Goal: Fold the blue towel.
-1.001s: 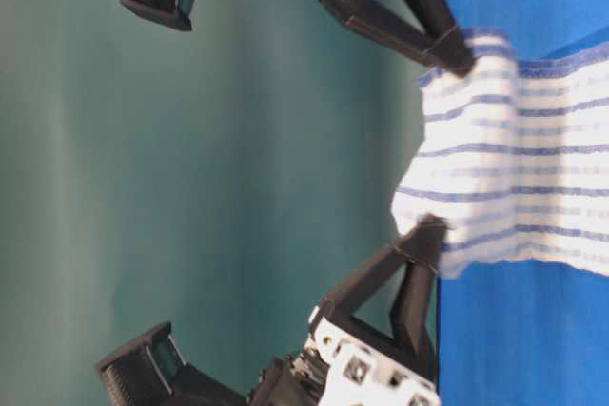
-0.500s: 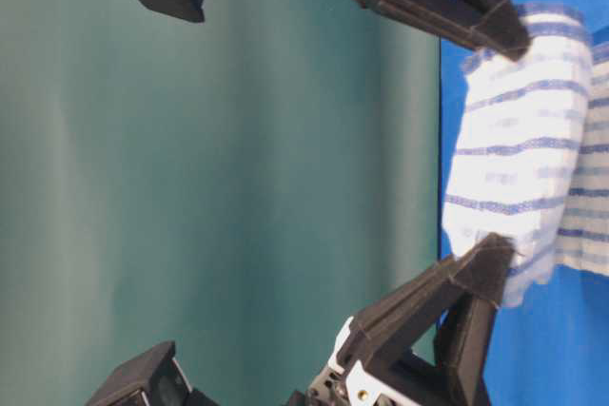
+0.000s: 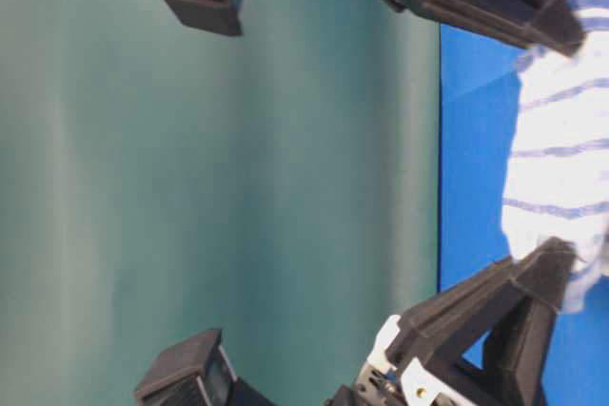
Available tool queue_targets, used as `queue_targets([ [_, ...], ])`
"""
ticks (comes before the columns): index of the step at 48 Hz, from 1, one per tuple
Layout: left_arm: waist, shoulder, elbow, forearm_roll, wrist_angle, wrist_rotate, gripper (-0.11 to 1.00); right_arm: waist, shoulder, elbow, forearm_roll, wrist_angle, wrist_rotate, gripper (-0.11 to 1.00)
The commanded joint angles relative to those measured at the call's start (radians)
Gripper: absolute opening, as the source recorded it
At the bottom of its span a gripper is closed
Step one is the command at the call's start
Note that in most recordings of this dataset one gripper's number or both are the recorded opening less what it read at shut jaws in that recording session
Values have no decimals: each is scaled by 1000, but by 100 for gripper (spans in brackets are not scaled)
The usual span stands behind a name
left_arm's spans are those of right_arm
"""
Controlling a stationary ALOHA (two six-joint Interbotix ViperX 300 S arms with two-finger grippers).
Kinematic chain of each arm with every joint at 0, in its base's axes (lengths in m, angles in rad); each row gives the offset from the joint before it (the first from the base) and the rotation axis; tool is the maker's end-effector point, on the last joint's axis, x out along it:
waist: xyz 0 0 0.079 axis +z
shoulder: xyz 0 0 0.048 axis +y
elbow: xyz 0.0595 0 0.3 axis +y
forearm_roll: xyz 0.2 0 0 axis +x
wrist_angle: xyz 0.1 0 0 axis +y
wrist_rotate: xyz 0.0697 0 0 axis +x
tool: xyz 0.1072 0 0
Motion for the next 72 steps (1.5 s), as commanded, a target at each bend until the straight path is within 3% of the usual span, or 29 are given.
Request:
queue_targets([
  [1, -5, -5, -17, -3, -6, -15, 4, 5, 6, -21, 11, -6, 0, 12],
  [6, -5, 0, -11, -3, -6, -34, 4, 9, 14, -26, 12, -3, 0, 24],
  [18, -6, -2, -11, -3, -6, -81, 6, 9, 6, -28, 14, 2, 2, 70],
  [24, -20, -15, -11, -3, 0, -92, 38, 11, -18, -28, 12, 11, -2, 86],
  [31, -49, -66, -11, -2, 2, -81, 80, 9, -75, -25, 5, 51, -9, 86],
  [35, -52, -114, -9, -2, 17, -77, 91, 9, -115, -23, -11, 80, -12, 86],
  [57, -31, -359, 32, 3, 176, -71, 86, 9, -319, -26, -117, 213, -14, 86],
  [72, -14, -578, 158, 3, 221, -72, 86, 3, -561, 60, -137, 307, -14, 86],
])
